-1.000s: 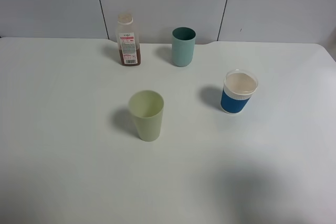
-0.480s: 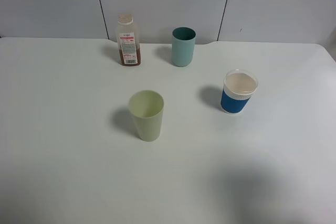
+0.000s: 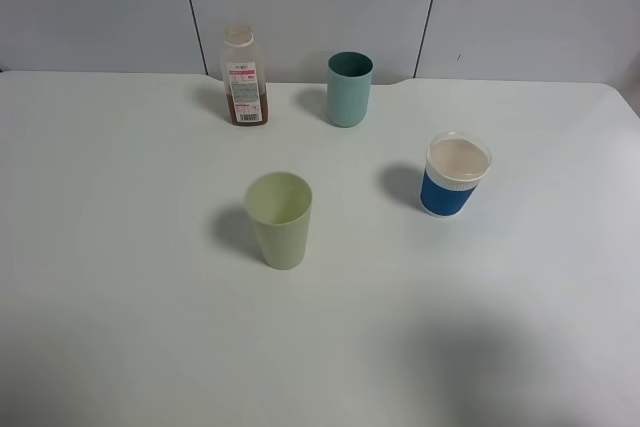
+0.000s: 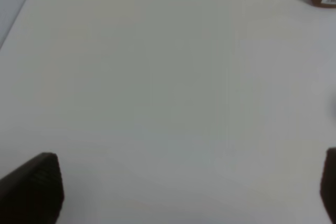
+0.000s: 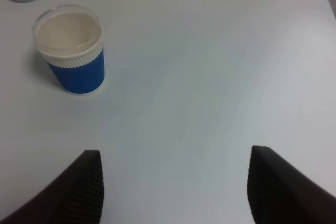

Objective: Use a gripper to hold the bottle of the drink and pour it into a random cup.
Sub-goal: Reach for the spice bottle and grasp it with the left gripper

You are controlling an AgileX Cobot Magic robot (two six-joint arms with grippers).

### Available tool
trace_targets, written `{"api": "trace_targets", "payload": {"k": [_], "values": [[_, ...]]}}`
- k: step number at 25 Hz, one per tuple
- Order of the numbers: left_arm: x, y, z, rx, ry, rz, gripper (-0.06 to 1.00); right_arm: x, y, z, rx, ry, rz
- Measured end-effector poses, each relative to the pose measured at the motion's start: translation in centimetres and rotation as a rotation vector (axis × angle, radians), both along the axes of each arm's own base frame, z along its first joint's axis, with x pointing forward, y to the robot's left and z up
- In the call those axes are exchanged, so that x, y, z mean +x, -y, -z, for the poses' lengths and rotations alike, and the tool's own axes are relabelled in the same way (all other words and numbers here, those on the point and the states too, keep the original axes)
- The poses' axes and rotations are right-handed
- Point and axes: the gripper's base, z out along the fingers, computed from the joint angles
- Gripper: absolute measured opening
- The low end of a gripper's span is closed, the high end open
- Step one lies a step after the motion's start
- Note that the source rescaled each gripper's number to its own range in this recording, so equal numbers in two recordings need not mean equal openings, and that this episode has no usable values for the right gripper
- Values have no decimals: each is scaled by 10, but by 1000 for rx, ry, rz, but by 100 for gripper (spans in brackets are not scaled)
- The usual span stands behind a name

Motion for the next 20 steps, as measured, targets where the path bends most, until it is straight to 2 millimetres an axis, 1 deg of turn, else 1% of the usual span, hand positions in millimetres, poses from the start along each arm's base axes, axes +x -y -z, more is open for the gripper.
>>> {"api": "trace_targets", "payload": {"k": [20], "values": [[0,0,0,4,0,-2,100,0,0,0,0,0,0]]}}
